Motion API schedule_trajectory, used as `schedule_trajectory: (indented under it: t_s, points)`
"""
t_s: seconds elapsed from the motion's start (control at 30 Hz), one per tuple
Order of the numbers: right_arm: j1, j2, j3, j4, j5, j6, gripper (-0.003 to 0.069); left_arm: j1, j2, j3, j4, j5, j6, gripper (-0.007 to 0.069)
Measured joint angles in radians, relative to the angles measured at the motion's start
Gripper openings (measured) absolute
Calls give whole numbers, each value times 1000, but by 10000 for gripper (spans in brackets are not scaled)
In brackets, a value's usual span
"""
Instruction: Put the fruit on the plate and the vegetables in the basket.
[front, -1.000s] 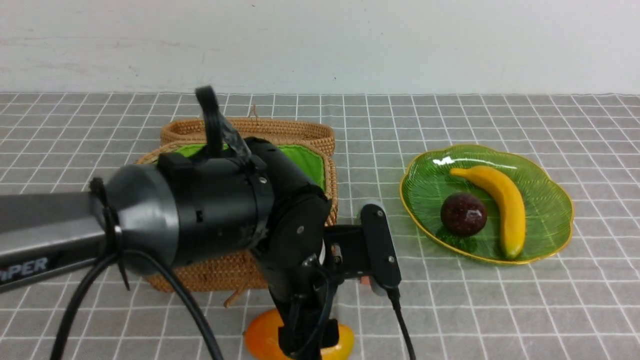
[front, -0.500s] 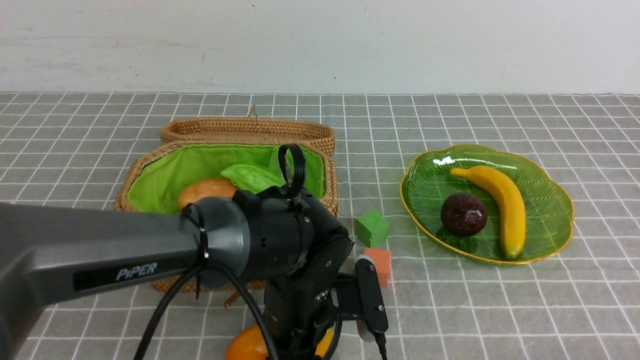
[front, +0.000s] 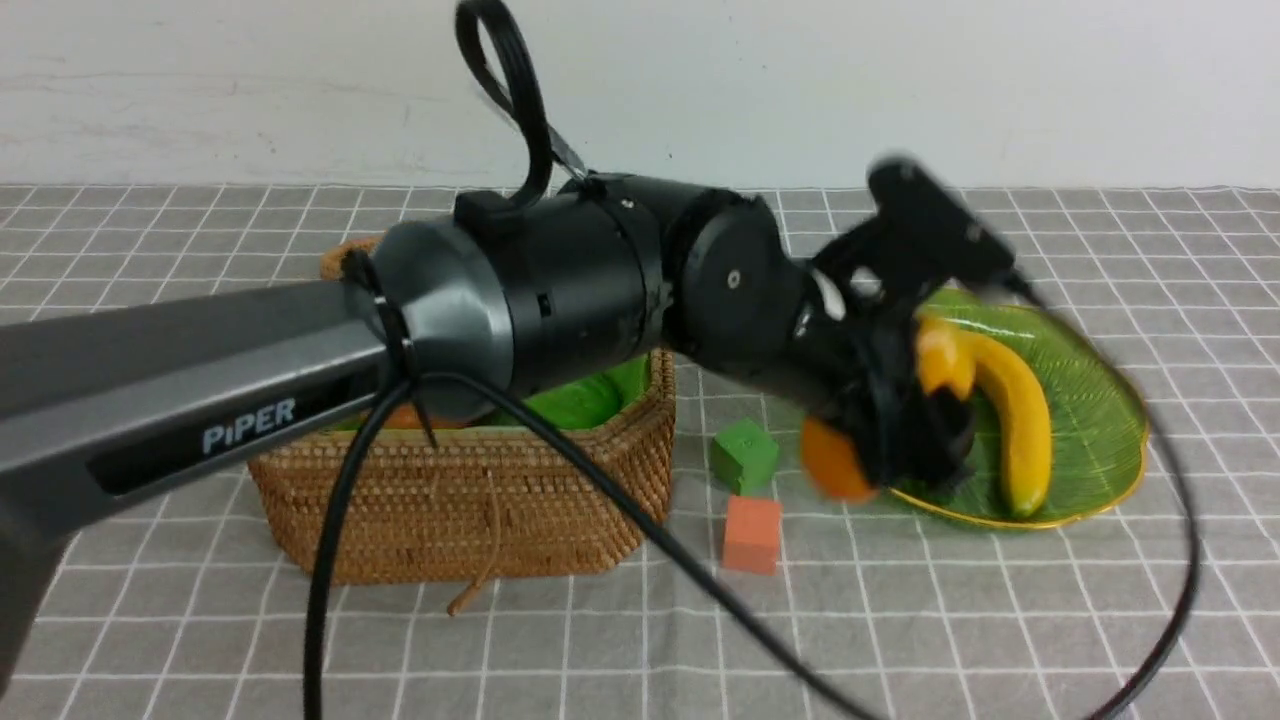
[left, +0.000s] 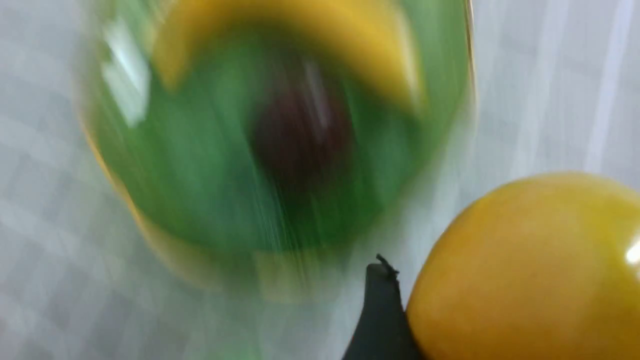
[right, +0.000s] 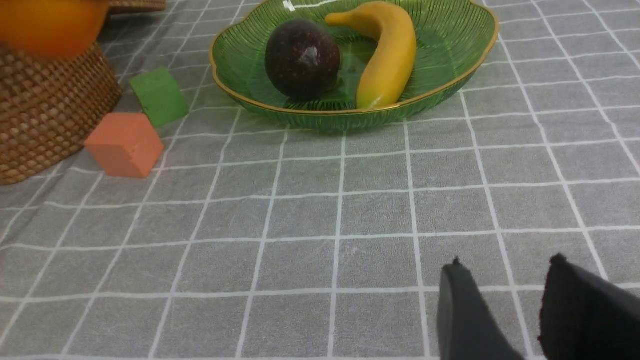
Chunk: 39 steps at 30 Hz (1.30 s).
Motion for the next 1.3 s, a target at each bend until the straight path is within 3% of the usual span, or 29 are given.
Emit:
schedule_trajectory:
  t_s: [0.13, 0.43, 0.67, 0.83, 0.97, 1.07, 1.23, 1.3]
  points:
    - [0, 0, 0, 0, 0, 0, 240, 5, 90, -145, -67, -151, 60, 501]
    - [0, 0, 0, 0, 0, 0, 240, 12, 407, -507, -154, -187, 44, 501]
    - [0, 0, 0, 0, 0, 0, 240, 17, 500, -532, -212, -155, -18, 525]
    - [0, 0, 0, 0, 0, 0, 240, 17, 505, -535, -219, -151, -23, 633]
    - [0, 0, 0, 0, 0, 0, 240, 17, 499, -537, -219, -151, -23, 643]
    - [0, 0, 0, -2, 0, 0, 240, 18, 481, -537, -200, -127, -23, 629]
    - [0, 0, 0, -2, 0, 0, 240, 34, 362, -536, -137, 47, -16, 538]
    - [0, 0, 0, -2, 0, 0, 240, 56, 253, -536, -86, 240, -16, 460]
